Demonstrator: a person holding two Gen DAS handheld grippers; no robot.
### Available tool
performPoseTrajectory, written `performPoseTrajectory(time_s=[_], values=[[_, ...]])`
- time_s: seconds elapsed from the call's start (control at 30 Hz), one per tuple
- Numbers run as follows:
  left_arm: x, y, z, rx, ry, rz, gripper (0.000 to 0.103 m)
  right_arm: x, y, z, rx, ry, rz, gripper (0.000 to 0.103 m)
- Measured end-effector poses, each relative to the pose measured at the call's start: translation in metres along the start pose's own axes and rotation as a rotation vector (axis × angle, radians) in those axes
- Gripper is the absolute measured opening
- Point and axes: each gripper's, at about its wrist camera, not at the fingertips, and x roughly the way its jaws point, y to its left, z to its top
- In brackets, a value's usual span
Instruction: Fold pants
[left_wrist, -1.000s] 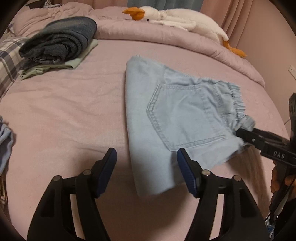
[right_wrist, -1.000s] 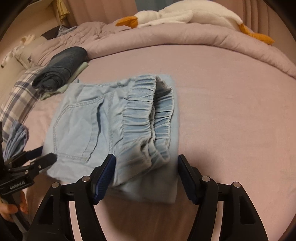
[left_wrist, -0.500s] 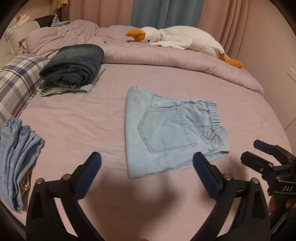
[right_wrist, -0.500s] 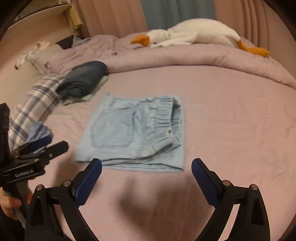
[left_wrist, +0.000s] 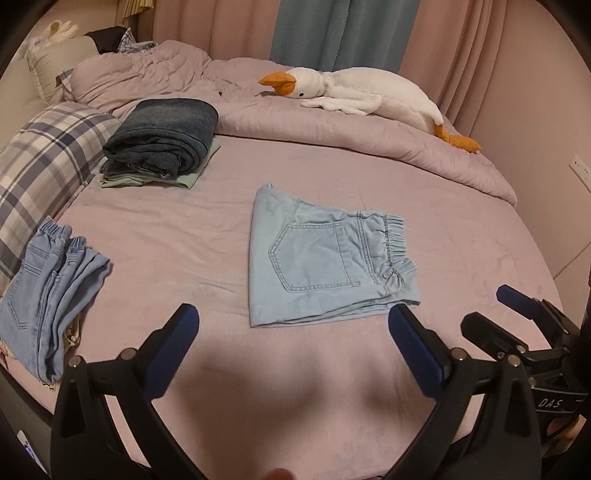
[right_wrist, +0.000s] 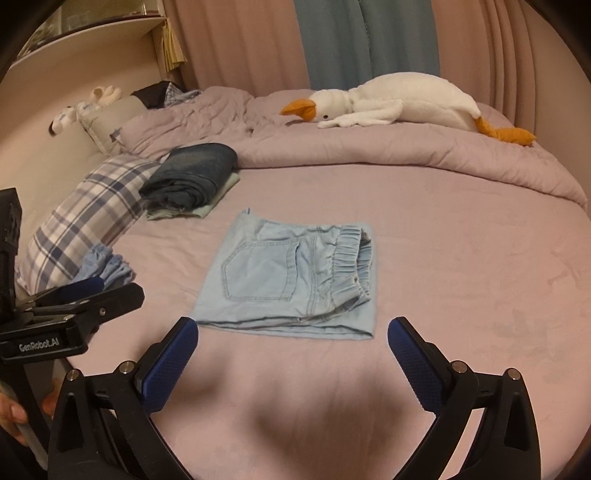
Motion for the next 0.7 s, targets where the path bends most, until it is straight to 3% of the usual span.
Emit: performPoseTrajectory(time_s=[0.23, 0.7], values=[[0.003, -0.004, -0.015, 0.018, 0.028, 0.046, 0.103, 0.013, 0.005, -0.014, 0.001, 0.052, -0.057, 0.102], [0.006, -0.009, -0.021, 0.048, 0.041, 0.078, 0.103, 0.011, 0.014, -0.016, -0.011, 0.055, -0.069, 0.102]])
